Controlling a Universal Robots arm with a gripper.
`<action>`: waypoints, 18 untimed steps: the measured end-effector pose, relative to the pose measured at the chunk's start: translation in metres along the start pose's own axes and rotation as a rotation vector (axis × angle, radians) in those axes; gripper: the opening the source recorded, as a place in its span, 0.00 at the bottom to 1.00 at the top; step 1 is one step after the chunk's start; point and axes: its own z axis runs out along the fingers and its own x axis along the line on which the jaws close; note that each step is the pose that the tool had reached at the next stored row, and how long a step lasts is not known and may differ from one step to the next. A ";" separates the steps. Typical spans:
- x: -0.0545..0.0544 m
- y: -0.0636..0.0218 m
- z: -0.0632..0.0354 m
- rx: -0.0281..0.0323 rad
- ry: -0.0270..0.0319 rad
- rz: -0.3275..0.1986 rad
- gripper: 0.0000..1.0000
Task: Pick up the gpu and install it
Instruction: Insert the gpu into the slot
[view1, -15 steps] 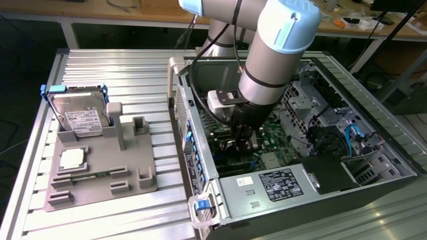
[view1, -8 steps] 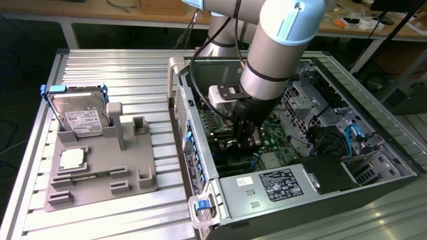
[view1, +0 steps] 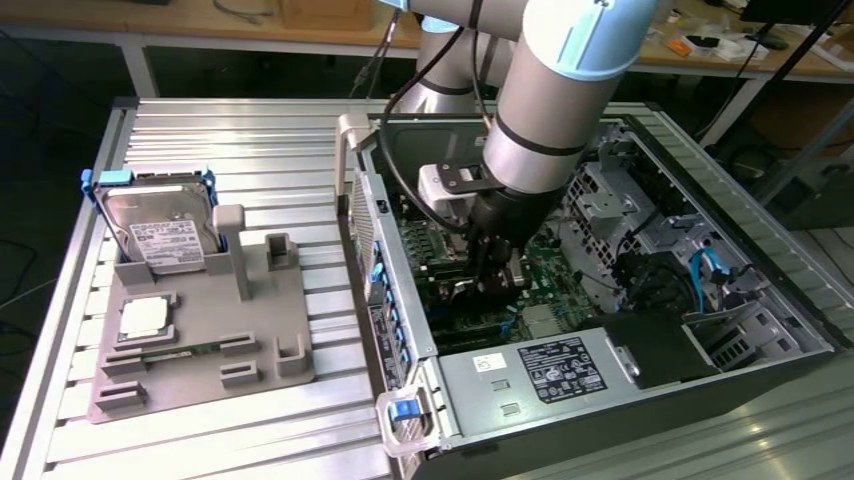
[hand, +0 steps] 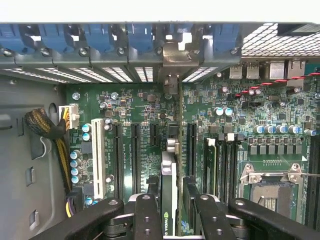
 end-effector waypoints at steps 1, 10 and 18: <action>0.000 0.0000 -0.0008 0.0004 -0.0001 0.000 0.33; 0.000 -0.0002 -0.0080 0.0038 -0.0001 0.000 0.33; 0.000 -0.0003 -0.0130 0.0065 -0.0003 0.000 0.32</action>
